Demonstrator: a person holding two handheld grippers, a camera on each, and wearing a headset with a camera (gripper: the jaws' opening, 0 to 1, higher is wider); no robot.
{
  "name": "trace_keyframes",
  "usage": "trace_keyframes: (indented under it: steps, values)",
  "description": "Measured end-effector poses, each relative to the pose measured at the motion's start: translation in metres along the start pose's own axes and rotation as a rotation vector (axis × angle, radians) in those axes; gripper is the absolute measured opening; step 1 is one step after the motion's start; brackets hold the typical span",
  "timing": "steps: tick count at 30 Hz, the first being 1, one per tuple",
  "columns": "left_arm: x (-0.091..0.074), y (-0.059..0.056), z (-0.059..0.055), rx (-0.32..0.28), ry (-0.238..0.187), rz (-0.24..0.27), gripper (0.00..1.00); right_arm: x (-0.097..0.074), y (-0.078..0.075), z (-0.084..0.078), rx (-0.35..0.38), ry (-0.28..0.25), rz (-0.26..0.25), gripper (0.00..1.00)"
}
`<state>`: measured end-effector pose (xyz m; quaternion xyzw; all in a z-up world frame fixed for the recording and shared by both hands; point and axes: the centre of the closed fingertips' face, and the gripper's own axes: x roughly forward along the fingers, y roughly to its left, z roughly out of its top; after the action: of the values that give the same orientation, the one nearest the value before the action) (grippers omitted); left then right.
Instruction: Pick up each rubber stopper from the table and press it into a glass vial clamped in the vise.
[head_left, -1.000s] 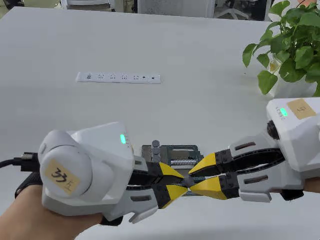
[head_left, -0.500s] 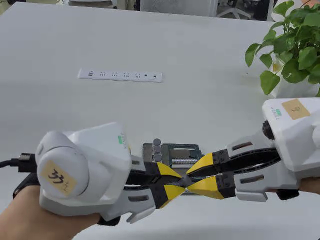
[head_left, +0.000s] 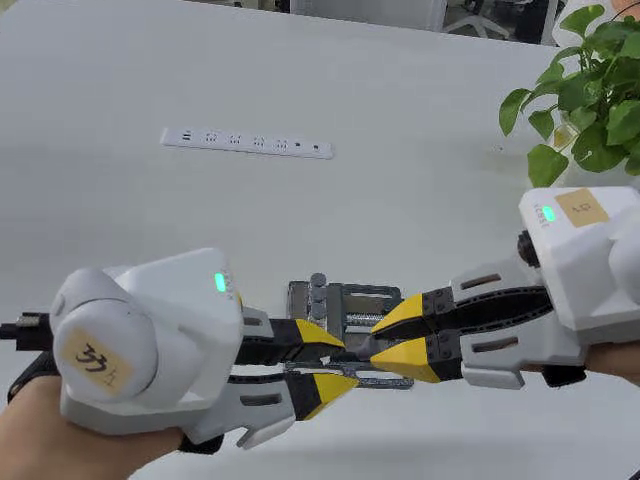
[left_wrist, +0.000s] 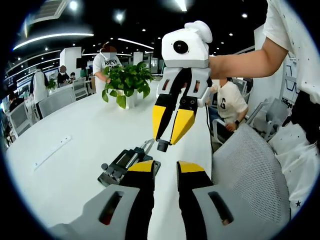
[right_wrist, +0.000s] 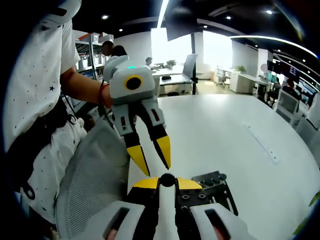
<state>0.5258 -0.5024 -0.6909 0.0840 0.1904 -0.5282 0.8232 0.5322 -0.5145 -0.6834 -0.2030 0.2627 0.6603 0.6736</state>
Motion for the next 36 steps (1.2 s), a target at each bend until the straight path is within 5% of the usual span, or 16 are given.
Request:
trace_keyframes:
  steps: [15,36]
  values:
    - [-0.027,0.038,-0.025,-0.042,-0.033,0.097,0.37,0.020,-0.031,0.008,-0.008,0.087,-0.041,0.05]
    - [-0.029,0.048,-0.055,-0.091,-0.084,0.053,0.83,0.064,-0.069,-0.026,0.024,0.315,-0.059,0.05]
